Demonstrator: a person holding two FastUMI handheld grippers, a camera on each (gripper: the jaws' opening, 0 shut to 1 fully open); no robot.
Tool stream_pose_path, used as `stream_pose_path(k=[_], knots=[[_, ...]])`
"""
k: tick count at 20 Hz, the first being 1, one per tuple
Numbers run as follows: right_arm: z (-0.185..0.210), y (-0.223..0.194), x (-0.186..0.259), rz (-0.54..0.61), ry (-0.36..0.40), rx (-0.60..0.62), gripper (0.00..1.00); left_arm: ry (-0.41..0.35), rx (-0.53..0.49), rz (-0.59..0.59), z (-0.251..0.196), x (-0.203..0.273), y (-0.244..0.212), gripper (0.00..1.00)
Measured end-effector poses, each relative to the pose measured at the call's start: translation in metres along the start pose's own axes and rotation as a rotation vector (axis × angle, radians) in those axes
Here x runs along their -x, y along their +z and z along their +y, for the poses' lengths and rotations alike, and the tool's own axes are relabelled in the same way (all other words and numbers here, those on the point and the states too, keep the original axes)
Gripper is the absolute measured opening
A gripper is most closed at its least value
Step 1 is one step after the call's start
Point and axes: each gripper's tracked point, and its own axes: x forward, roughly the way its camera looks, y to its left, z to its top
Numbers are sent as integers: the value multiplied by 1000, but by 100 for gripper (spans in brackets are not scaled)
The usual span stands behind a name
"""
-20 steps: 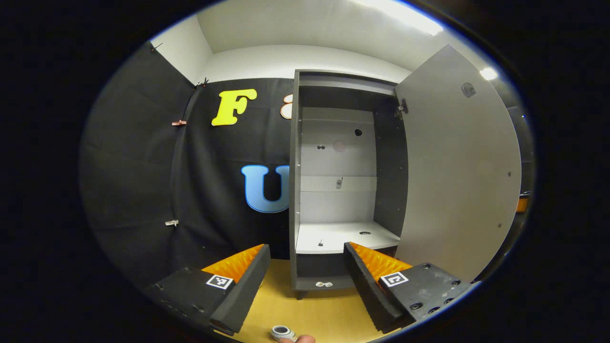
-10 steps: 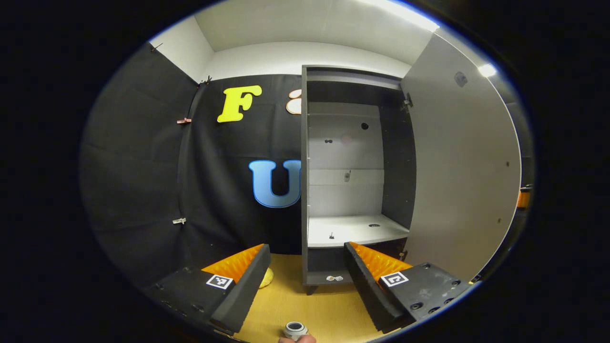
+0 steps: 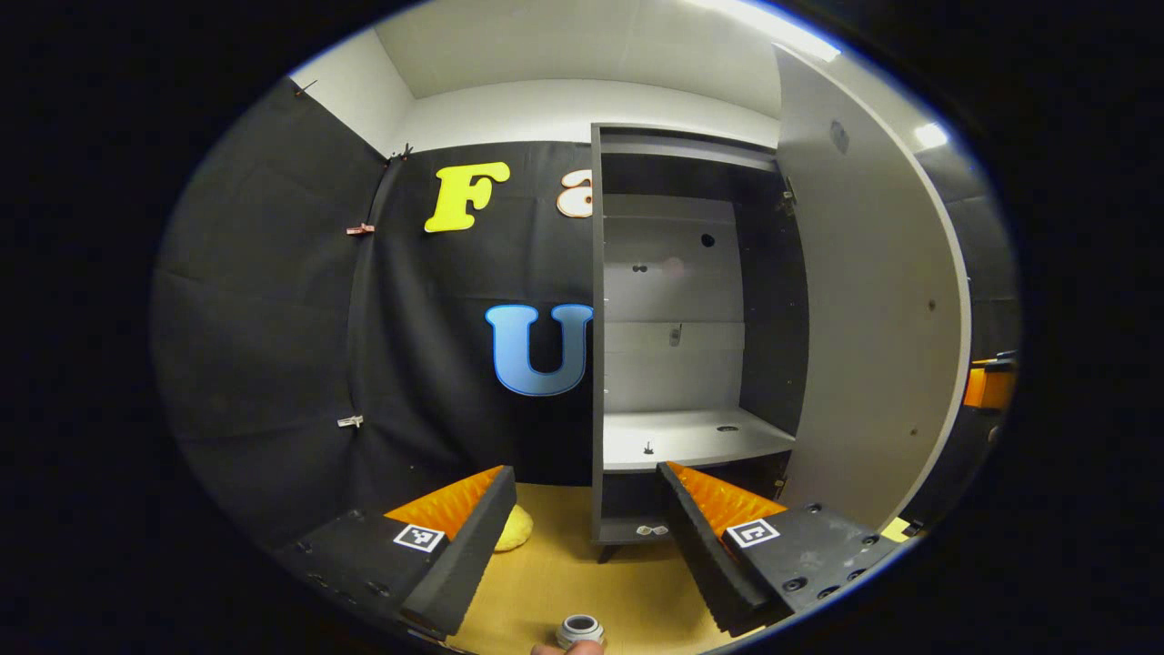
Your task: Open the cabinet door with the right hand, grasp the bottle in the cabinet with the left hand and place it on the coaster, then close the cabinet door with the right hand.
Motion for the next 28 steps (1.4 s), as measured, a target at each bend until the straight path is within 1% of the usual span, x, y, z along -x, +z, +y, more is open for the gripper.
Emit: stream_pose_path(k=[5, 8, 9, 10, 11, 15, 23, 24, 25, 26, 27, 28], knots=[[50, -4, -19, 1, 74, -20, 95, -1, 0, -13, 10, -3, 4, 97], [82, -12, -25, 18, 137, -21, 96, -6, -3, -11, 14, -8, 2, 97], [89, -14, -26, 23, 154, -20, 96, -11, 3, -10, 14, -9, 2, 99], [95, -14, -26, 25, 165, -16, 98, -11, 9, -10, 16, -10, 1, 97], [98, -15, -27, 24, 169, -12, 99, -8, 12, -8, 17, -10, 1, 97], [97, -11, -23, 1, 164, -16, 99, -2, -2, -13, 22, -12, 2, 97], [76, -6, -17, -25, 126, -11, 99, 8, -29, -29, 21, -6, 10, 97], [74, -5, -16, -25, 125, -11, 99, 7, -30, -30, 19, -5, 10, 99], [71, -5, -14, -25, 122, -10, 99, 2, -31, -33, 16, -3, 11, 96], [69, -5, -12, -27, 119, -6, 99, 1, -34, -36, 13, -2, 13, 97], [65, -5, -10, -28, 114, -3, 99, -2, -38, -36, 10, 0, 14, 99], [62, -6, -8, -26, 110, 1, 99, -2, -43, -35, 8, 1, 14, 96]])
